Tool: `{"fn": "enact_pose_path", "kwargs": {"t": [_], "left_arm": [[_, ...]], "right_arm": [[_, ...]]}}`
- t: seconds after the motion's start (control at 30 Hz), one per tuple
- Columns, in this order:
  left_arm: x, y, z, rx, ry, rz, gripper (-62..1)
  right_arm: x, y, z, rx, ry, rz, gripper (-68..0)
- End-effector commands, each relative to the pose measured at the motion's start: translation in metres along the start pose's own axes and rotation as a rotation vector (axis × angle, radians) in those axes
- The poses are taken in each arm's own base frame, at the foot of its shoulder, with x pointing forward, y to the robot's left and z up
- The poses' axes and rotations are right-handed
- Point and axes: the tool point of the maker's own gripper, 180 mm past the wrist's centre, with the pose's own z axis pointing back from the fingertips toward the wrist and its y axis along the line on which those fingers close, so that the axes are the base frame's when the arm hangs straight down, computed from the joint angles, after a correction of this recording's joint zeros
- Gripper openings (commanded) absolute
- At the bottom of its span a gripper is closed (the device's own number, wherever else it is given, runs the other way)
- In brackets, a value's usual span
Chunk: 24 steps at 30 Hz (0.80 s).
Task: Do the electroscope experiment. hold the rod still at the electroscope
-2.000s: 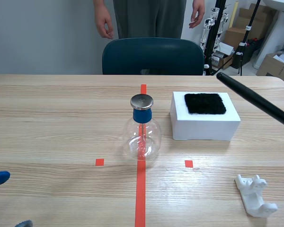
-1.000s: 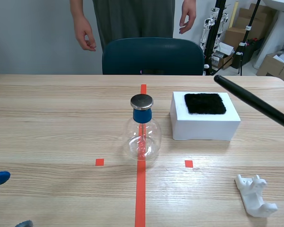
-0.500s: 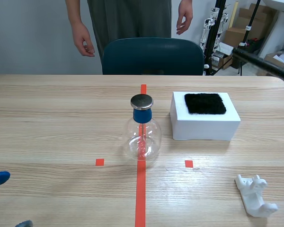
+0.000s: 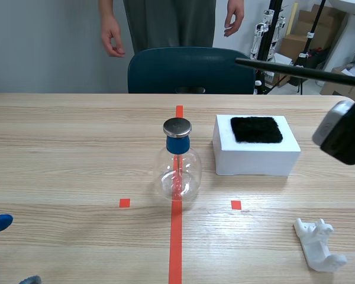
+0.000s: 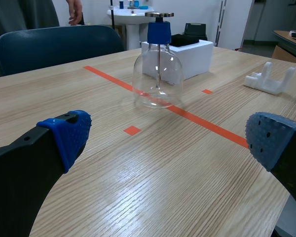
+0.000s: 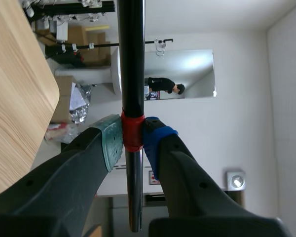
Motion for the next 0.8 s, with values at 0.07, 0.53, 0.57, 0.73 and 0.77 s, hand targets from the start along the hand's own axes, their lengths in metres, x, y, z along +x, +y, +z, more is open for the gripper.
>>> {"fn": "enact_pose_path", "kwargs": {"t": [0.07, 0.53, 0.57, 0.73, 0.77], "left_arm": [[0.011, 0.002, -0.001, 0.003, -0.058, -0.007, 1.4], [0.011, 0.002, -0.001, 0.002, -0.057, -0.007, 1.4], [0.011, 0.002, -0.001, 0.003, -0.058, -0.007, 1.4], [0.011, 0.002, -0.001, 0.002, -0.057, -0.007, 1.4], [0.011, 0.002, -0.001, 0.003, -0.058, -0.007, 1.4]], "right_arm": [[0.013, -0.009, -0.009, -0.021, -0.008, 0.050, -67.3], [0.039, 0.022, -0.015, 0.060, -0.050, 0.205, -67.3], [0.040, 0.025, -0.015, 0.069, -0.051, 0.208, -67.3], [0.042, 0.027, -0.018, 0.069, -0.055, 0.206, -67.3], [0.042, 0.028, -0.018, 0.071, -0.056, 0.207, -67.3]]}}
